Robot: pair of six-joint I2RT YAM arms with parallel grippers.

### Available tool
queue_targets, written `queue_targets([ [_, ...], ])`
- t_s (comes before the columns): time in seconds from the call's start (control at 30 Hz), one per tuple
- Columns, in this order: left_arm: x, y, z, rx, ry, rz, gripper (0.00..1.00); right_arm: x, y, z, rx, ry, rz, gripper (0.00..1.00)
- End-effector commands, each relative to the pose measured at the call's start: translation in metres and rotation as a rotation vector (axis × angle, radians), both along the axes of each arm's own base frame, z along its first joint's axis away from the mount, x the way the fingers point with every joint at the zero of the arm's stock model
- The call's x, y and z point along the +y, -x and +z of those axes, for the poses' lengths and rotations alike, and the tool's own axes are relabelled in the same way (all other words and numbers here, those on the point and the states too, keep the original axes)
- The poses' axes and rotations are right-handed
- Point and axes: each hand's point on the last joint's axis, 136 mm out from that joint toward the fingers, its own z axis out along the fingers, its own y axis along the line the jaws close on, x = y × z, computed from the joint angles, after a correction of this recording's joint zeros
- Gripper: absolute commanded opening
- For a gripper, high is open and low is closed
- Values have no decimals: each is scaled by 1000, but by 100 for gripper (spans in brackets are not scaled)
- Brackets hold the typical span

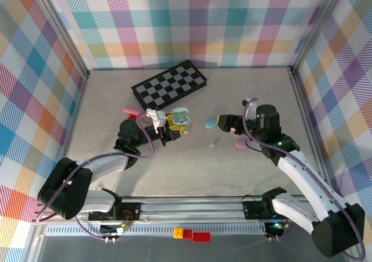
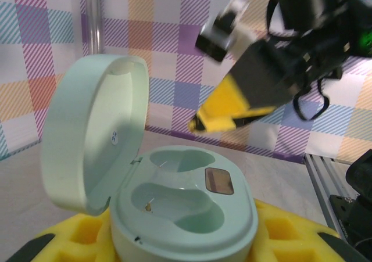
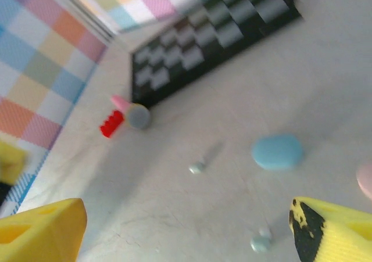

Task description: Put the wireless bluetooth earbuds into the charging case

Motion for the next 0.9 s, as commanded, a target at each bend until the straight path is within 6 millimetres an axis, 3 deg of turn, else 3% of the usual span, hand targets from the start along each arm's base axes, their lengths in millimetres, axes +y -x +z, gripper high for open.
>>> queue_targets([
  [0.0, 6, 5, 16, -50, 37, 6, 36, 0, 6, -46, 245, -40, -46, 88],
  [0.1, 7, 4, 18, -52, 39, 11, 36, 13, 11, -82, 415, -102, -25, 85],
  [0.2, 8, 3, 17, -45, 36, 15, 36, 31, 10, -98, 481, -160, 51, 81],
  [0.57, 11, 3, 20, -45, 53, 26, 36, 49, -12, -145, 565, -41, 171, 80],
  [0.87, 13, 1, 23, -46, 58, 32, 35, 59, -10, -169, 611, -24, 222, 80],
])
